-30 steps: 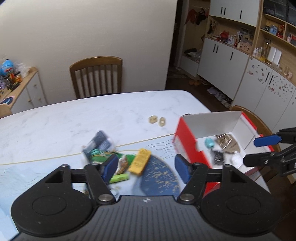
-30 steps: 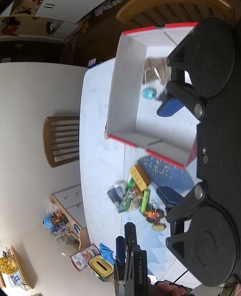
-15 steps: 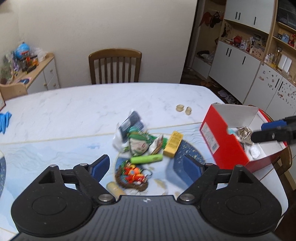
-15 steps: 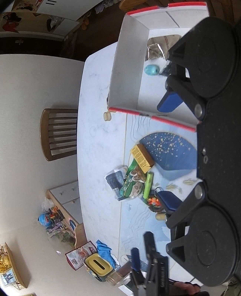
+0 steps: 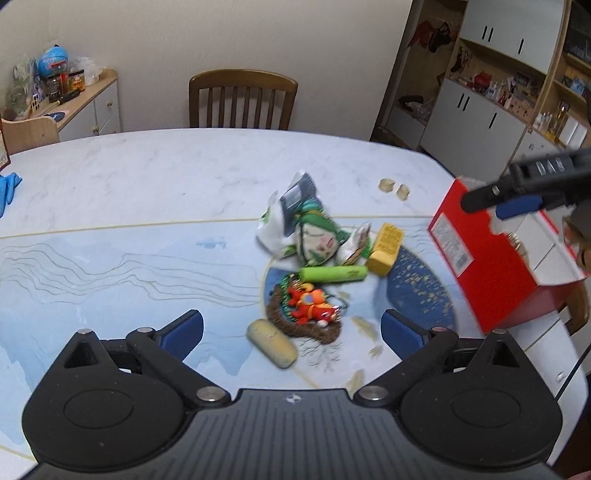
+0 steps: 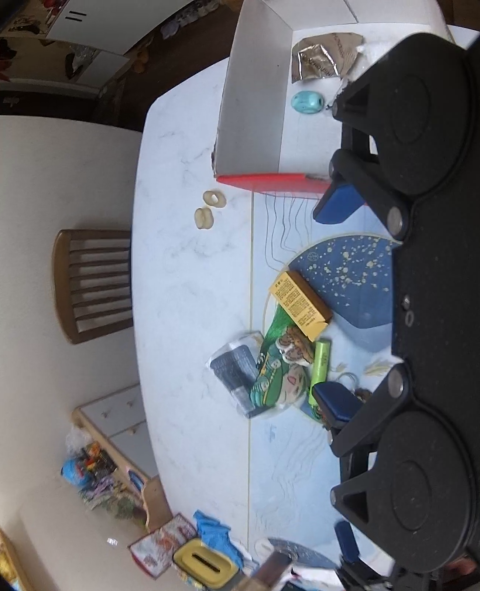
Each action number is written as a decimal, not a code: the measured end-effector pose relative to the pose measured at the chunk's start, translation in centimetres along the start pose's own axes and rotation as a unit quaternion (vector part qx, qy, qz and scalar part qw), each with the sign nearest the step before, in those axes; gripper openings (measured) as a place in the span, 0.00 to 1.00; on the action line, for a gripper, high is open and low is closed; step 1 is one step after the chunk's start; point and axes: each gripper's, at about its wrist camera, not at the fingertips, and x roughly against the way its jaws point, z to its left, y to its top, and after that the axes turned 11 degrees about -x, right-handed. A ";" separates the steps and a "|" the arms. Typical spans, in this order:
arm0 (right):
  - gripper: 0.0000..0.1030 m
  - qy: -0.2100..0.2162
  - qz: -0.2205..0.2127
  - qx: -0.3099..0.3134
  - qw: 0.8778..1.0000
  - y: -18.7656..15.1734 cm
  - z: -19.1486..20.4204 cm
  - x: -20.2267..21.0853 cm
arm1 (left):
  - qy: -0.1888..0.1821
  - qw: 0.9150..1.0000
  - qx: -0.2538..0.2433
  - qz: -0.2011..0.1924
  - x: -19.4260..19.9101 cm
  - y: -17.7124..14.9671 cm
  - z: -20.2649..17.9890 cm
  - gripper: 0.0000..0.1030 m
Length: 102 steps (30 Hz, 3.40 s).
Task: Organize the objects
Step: 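Withdraw both tools from the box back toward the remaining items, then grasp the pale yellow oval with the left tool while the right tool grasps the yellow box, then carry the yellow oval and yellow box over the red box and lower them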
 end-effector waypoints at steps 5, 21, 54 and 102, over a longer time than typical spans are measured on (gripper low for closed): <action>0.89 -0.021 0.016 -0.017 1.000 1.1 0.7 -2.9 | 0.025 0.999 -0.032 -0.003 -1.4 -1.0 0.0 1.00; 0.86 -0.094 0.055 -0.075 0.991 3.3 0.5 -11.3 | 0.019 0.994 -0.105 -0.007 -6.9 -3.4 -1.1 1.00; 0.32 -0.088 0.066 -0.110 0.988 1.8 1.0 -13.6 | 0.013 0.994 -0.103 -0.016 -7.8 -3.9 -0.4 0.47; 0.28 -0.008 -0.019 -0.095 0.995 3.5 -14.9 8.2 | -0.065 0.983 -0.160 -0.055 -1.1 9.0 -16.0 0.47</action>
